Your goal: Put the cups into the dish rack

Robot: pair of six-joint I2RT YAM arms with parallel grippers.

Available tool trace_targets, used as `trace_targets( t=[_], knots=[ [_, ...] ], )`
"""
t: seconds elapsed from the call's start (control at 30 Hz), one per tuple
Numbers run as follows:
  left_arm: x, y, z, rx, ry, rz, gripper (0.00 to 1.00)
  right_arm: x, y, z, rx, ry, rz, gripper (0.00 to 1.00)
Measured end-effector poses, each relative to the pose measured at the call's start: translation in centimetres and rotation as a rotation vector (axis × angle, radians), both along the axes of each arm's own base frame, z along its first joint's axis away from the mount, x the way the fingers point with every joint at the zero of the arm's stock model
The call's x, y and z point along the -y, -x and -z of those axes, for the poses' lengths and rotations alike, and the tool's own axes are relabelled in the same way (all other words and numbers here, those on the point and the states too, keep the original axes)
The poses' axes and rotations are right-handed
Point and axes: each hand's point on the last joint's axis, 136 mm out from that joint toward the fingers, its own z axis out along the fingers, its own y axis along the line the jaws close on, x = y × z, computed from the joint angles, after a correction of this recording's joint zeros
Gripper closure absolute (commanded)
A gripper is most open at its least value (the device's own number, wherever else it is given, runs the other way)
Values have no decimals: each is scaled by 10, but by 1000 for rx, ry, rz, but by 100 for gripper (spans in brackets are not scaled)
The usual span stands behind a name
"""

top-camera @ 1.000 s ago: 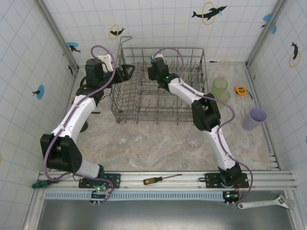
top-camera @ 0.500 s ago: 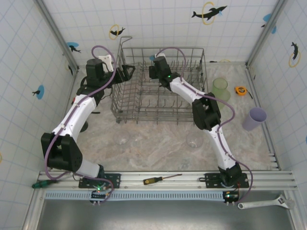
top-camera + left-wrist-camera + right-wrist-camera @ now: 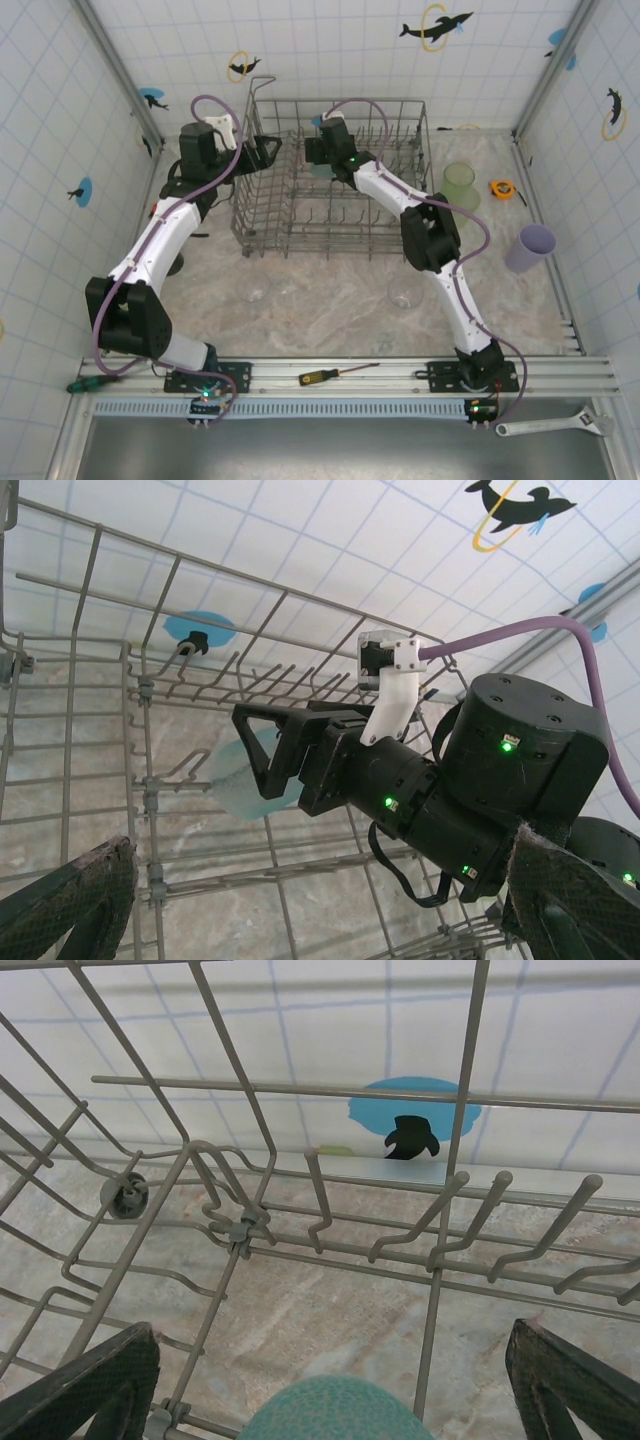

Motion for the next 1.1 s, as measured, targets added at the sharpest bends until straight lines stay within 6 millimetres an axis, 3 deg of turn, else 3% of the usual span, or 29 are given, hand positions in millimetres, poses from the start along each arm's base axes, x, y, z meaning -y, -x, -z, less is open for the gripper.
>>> trace_targets(
  t=[0.23,0.33,0.53,0.8,1.1],
  knots=[
    [0,0,0,0,0,0,2,1,1,-6,3,-6,4,0],
    [0,0,0,0,-1,-2,2,3,2,-18,14,-9,9,0],
    [-3,-1,0,4,-8,-16,2,11,7,-63,62,-26,26,0],
    [-9,-3,2,0,-27,-57,2,31,26,-139,131,-52,62,0],
    [-14,-3,4,-10,-40,-80,2,68,49,-186,124,-24,93,0]
  ],
)
